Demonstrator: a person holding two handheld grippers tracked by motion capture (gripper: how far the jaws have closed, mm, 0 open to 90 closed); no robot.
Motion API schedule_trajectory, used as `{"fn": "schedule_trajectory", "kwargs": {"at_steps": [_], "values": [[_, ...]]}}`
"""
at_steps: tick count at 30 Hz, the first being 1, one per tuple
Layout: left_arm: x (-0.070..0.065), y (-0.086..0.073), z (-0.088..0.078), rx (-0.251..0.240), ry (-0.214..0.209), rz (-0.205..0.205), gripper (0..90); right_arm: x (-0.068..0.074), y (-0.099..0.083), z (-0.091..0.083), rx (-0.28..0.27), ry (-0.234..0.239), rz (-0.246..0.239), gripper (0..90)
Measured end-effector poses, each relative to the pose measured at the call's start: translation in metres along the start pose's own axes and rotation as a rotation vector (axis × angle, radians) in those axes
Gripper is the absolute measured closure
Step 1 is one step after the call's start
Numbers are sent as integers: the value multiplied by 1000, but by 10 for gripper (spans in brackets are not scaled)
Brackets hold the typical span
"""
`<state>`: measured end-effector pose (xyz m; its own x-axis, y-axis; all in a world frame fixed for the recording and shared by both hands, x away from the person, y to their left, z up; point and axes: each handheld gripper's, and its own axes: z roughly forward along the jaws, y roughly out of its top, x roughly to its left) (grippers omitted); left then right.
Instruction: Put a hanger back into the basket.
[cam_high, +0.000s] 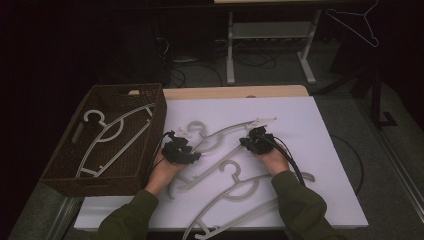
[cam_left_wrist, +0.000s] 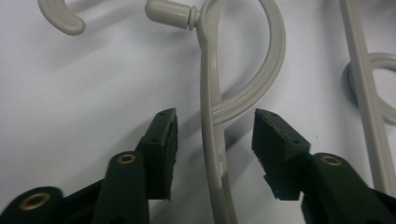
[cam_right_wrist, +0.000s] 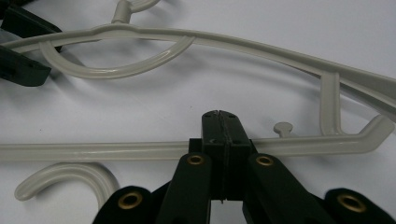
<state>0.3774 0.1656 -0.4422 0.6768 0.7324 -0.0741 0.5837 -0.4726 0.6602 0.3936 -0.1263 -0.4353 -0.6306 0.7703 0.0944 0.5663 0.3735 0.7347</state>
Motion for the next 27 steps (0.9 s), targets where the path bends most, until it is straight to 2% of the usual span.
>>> {"fn": "schedule_trajectory", "kwargs": {"at_steps": [8, 10, 17, 22, 23, 25, 26, 27], "values": [[-2, 0, -1, 17, 19, 31, 747, 1, 0, 0, 5, 1, 7, 898], [-2, 0, -2, 20, 22, 34, 763, 1, 0, 0, 8, 2, 11, 898], [-1, 1, -4, 18, 22, 0, 801, 0, 0, -1, 0, 0, -5, 892], [0, 2, -8, 7, 32, -8, 814, 0, 0, -8, -15, 19, 12, 670], [0, 2, -9, 4, 32, -8, 815, -1, 0, -10, -24, 23, 3, 625], [-1, 3, -10, -4, 28, -12, 816, 0, 1, -17, -36, 32, 16, 481], [-2, 6, -13, -8, 28, -5, 817, 1, 2, -24, -43, 27, 19, 370], [-2, 6, -13, -8, 28, -5, 817, 1, 2, -24, -43, 27, 19, 370]]}}
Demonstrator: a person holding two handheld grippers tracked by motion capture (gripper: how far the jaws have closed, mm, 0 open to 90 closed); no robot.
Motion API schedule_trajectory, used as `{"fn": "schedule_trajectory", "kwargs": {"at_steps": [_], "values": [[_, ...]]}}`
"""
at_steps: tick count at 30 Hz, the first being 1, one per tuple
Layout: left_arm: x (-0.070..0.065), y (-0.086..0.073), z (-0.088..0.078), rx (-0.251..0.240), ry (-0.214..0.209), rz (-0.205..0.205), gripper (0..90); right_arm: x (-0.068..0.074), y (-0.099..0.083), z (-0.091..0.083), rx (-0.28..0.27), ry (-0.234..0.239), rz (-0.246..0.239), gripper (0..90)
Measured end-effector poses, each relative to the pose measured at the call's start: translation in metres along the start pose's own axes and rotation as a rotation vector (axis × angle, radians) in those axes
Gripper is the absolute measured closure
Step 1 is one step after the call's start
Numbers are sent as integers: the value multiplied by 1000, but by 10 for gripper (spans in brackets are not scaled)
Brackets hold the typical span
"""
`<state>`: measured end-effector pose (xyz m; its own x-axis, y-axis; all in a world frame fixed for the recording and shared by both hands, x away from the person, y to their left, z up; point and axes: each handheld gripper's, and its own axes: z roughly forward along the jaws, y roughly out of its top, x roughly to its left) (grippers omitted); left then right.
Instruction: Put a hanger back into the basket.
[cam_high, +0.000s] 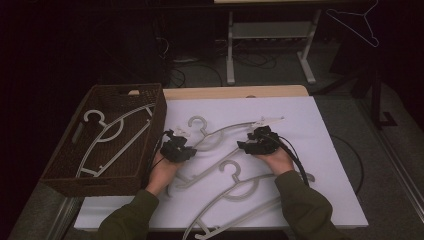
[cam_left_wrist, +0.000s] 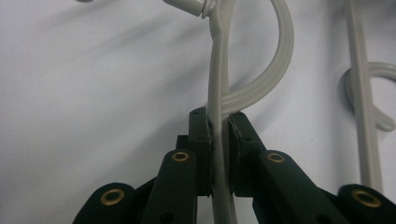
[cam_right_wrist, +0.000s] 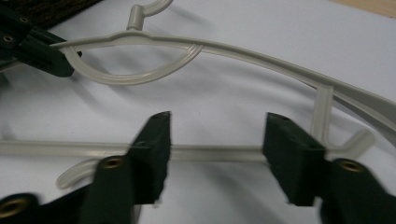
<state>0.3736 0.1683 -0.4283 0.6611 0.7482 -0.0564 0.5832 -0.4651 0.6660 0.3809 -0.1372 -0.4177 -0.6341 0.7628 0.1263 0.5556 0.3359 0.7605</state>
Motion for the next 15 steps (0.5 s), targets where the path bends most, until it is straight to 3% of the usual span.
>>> {"fn": "schedule_trajectory", "kwargs": {"at_steps": [2, 5, 15], "values": [[-1, 2, -2, -9, -2, 0, 819, -1, -1, -12, -27, 12, 12, 236], [-4, 4, -5, -20, -7, -10, 819, -1, -3, -24, -45, 4, 9, 159], [-11, 20, -18, -41, -27, -3, 821, 3, -18, -60, -135, -2, -5, 117]]}}
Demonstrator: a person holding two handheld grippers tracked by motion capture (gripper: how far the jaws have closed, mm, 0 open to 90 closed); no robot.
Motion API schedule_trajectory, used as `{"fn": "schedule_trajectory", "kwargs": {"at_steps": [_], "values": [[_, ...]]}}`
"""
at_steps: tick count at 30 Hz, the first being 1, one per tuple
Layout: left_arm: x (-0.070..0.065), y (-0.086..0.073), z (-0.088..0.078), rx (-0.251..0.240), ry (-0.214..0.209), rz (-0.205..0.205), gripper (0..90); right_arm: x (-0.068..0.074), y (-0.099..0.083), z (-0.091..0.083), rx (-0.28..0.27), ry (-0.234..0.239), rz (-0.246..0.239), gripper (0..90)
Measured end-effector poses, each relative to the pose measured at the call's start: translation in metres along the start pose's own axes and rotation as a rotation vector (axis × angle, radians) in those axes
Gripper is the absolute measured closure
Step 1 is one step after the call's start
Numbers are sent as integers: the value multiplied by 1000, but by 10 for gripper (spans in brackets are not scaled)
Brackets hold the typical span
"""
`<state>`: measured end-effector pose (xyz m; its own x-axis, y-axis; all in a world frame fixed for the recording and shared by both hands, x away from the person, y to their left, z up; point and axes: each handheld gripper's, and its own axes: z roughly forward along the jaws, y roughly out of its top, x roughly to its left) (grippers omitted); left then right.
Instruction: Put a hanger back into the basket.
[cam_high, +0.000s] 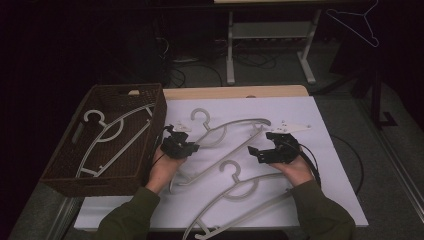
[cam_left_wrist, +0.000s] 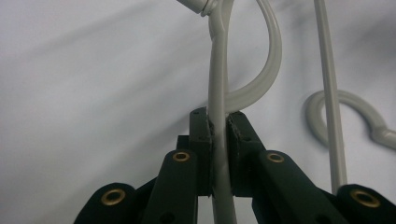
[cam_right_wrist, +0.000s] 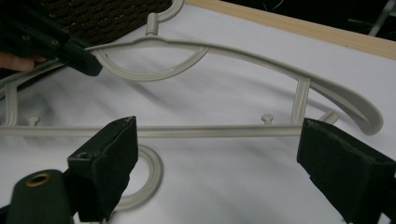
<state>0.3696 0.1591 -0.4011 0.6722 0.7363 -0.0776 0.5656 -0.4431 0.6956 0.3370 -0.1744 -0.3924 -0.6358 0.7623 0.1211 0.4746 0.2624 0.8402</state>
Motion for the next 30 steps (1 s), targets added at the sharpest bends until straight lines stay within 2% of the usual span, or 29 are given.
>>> {"fn": "schedule_trajectory", "kwargs": {"at_steps": [4, 15, 18, 25, 30], "values": [[-3, 8, -6, -7, 10, 18, 822, 0, -5, -10, -15, 1, 3, 110], [-3, 27, -34, -39, 23, 24, 822, 0, -19, -31, -31, -9, -7, 94], [-1, 34, -45, -47, 34, 38, 822, 0, -23, -35, -25, -13, -5, 93], [2, 45, -62, -61, 33, 39, 822, -2, -31, -43, -37, -21, -2, 85], [10, 50, -77, -77, 37, 50, 822, -3, -37, -48, -40, -25, 4, 81]]}}
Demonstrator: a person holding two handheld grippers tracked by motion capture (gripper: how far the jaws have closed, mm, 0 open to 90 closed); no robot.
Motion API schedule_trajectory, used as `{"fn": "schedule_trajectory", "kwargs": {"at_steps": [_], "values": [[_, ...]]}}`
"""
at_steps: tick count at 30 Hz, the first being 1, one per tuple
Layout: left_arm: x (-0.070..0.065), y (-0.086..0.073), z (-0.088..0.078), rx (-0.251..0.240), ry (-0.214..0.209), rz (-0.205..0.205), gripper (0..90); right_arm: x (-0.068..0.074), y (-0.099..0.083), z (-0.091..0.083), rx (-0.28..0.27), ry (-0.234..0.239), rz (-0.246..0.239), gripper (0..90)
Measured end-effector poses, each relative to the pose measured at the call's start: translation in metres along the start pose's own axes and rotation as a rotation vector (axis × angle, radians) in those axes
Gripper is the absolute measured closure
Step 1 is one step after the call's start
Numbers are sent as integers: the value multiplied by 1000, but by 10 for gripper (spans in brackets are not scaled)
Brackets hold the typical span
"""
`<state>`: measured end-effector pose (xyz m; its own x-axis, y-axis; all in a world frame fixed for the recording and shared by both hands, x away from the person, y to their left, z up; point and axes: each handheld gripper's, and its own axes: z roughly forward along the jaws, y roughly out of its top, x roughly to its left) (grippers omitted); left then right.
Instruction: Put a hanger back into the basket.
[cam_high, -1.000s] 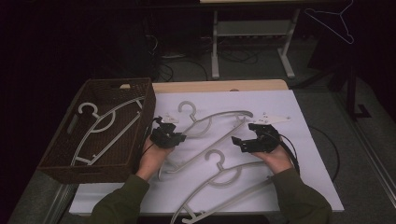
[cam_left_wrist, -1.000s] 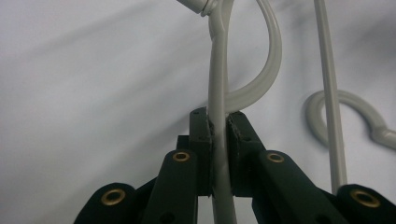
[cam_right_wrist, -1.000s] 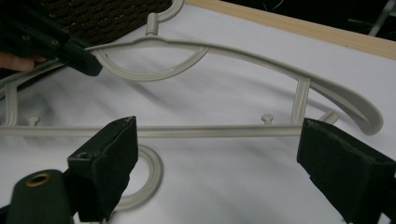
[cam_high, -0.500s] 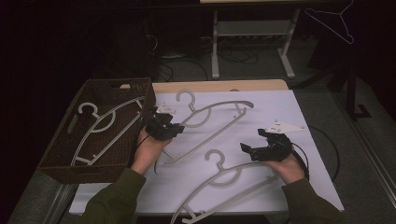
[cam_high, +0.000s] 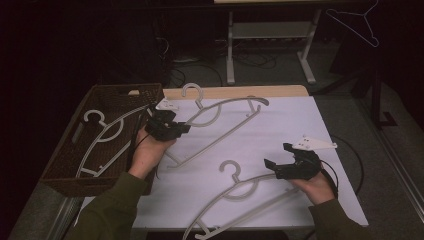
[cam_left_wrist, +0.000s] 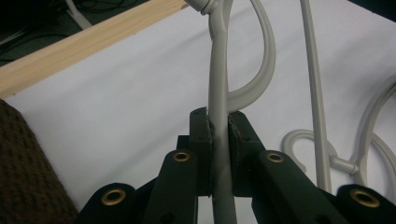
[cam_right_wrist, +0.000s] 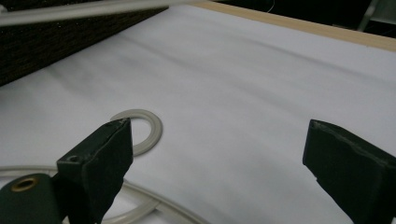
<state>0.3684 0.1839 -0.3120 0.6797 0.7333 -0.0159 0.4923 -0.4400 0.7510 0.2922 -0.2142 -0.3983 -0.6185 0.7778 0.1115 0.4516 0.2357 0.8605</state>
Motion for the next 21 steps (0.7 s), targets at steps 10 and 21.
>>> {"fn": "schedule_trajectory", "kwargs": {"at_steps": [10, 21], "values": [[22, 1, -25, -18, 27, -13, 822, -1, -3, 0, 6, -6, 0, 79], [51, -11, -51, -31, 66, -60, 823, -2, -4, 1, 8, -8, 1, 79]]}}
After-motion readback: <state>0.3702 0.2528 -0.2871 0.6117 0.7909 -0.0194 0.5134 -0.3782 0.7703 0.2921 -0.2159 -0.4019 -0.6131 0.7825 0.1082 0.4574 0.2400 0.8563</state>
